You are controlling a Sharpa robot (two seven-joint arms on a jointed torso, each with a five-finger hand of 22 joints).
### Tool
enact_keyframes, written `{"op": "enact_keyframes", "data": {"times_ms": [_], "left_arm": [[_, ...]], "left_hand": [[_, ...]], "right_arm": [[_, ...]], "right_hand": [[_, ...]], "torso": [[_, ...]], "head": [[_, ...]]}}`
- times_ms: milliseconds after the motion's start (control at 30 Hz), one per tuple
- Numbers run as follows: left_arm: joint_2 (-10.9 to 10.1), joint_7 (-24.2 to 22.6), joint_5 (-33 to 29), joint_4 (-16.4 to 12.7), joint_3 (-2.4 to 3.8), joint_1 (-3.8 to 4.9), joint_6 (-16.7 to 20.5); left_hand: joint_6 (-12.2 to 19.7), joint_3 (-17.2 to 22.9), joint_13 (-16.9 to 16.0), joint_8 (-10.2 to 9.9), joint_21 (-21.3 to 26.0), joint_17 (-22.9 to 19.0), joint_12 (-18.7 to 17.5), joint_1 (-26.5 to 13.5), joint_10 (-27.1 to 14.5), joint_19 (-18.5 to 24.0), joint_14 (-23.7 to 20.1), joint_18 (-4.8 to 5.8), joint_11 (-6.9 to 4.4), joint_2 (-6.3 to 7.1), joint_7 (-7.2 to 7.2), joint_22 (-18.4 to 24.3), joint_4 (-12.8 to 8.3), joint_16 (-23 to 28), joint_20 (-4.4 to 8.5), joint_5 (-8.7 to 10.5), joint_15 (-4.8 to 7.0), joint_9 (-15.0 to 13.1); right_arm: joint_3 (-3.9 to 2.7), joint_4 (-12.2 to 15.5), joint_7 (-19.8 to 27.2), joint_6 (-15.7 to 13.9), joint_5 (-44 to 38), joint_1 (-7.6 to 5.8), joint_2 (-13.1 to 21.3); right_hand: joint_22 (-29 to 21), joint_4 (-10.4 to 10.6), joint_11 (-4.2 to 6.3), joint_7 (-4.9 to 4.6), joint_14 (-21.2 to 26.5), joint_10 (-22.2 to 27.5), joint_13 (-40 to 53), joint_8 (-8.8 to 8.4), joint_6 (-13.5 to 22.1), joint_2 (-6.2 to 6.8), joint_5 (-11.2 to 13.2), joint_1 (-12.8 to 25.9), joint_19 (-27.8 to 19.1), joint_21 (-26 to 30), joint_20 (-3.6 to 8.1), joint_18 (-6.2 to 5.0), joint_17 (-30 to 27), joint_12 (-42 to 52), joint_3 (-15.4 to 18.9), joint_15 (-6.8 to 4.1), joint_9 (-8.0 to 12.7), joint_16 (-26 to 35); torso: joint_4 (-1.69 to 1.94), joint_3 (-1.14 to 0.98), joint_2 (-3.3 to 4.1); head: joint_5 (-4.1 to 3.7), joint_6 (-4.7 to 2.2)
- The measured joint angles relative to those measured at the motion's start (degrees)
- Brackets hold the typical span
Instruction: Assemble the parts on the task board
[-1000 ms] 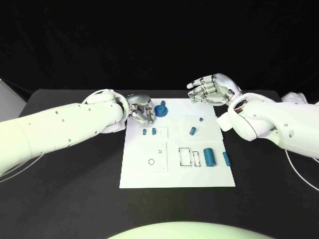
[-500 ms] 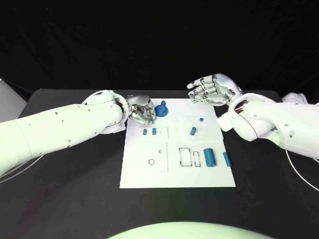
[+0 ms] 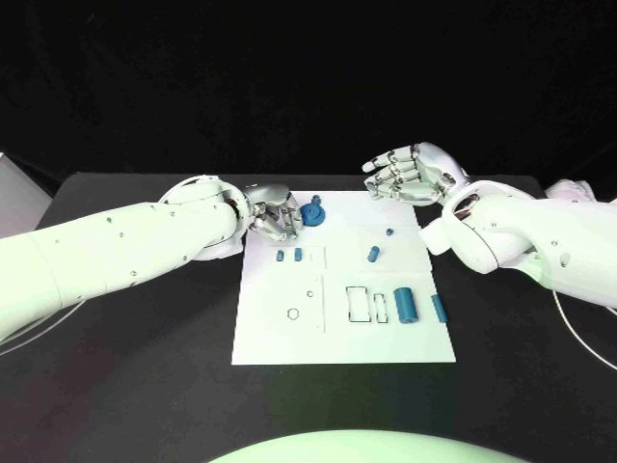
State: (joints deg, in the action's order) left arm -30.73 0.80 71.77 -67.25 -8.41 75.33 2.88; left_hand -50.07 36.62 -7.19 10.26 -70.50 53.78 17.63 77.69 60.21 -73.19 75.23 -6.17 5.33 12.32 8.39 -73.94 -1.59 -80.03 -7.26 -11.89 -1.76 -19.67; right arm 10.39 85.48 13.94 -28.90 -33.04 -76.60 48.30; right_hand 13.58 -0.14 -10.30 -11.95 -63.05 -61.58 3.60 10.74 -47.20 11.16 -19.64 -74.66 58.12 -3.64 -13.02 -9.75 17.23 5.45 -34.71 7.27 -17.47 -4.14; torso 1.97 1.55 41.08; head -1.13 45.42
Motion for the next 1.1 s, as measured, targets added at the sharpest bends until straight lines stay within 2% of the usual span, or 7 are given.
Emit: {"op": "enact_keyframes", "data": {"times_ms": [433, 800, 1100], "left_arm": [[-0.37, 0.08, -0.11, -0.26, -0.02, -0.08, 0.12], [-0.57, 0.34, -0.12, -0.29, -0.08, -0.18, 0.30], [-0.63, 0.38, -0.30, -0.33, -0.07, -0.20, 0.75]], "left_hand": [[0.00, 0.00, -0.05, 0.00, 0.57, -0.69, -0.33, -0.68, -0.42, 0.33, -0.34, 0.00, 0.41, 0.23, 0.00, 0.42, 0.00, 0.22, -0.09, 0.00, -0.08, 0.12], [0.44, -0.84, -0.12, -1.00, 2.63, -4.02, -1.90, -1.89, -3.59, 2.25, -2.88, 0.01, 2.03, 1.44, -0.04, 2.02, 0.83, 1.27, -1.03, 0.00, -1.24, 0.66], [0.82, -1.36, -0.11, -1.00, 3.10, -5.09, -2.36, -2.11, -5.23, 2.45, -3.58, 0.00, 2.34, 1.67, -0.01, 2.29, 1.36, 1.50, -1.23, 0.00, -1.53, 0.76]], "right_arm": [[0.00, -0.06, 0.00, 0.00, 0.00, 0.00, 0.02], [0.00, -0.09, 0.00, 0.00, 0.00, 0.02, 0.06], [0.00, -0.11, 0.00, 0.00, 0.00, 0.02, 0.09]], "right_hand": [[0.00, 0.00, 0.00, 0.00, 0.00, 0.00, 0.00, 0.00, 0.00, 0.00, 0.00, 0.00, 0.00, 0.00, 0.00, 0.00, 0.01, 0.00, 0.00, 0.00, 0.00, 0.00], [0.00, 0.00, 0.00, 0.00, 0.00, 0.00, 0.00, 0.00, 0.00, 0.00, 0.00, 0.00, 0.00, 0.00, 0.00, 0.00, 0.01, 0.00, 0.00, 0.00, 0.00, 0.00], [0.00, 0.00, 0.00, 0.00, 0.00, 0.00, 0.00, 0.00, 0.00, 0.00, 0.00, 0.00, 0.00, 0.00, 0.00, 0.00, 0.01, 0.01, 0.00, 0.00, 0.00, 0.00]], "torso": [[-0.01, 0.03, -0.03], [0.02, 0.03, -0.02], [-0.01, 0.01, -0.01]], "head": [[-0.07, -0.02], [-0.08, -0.07], [-0.05, -0.07]]}}
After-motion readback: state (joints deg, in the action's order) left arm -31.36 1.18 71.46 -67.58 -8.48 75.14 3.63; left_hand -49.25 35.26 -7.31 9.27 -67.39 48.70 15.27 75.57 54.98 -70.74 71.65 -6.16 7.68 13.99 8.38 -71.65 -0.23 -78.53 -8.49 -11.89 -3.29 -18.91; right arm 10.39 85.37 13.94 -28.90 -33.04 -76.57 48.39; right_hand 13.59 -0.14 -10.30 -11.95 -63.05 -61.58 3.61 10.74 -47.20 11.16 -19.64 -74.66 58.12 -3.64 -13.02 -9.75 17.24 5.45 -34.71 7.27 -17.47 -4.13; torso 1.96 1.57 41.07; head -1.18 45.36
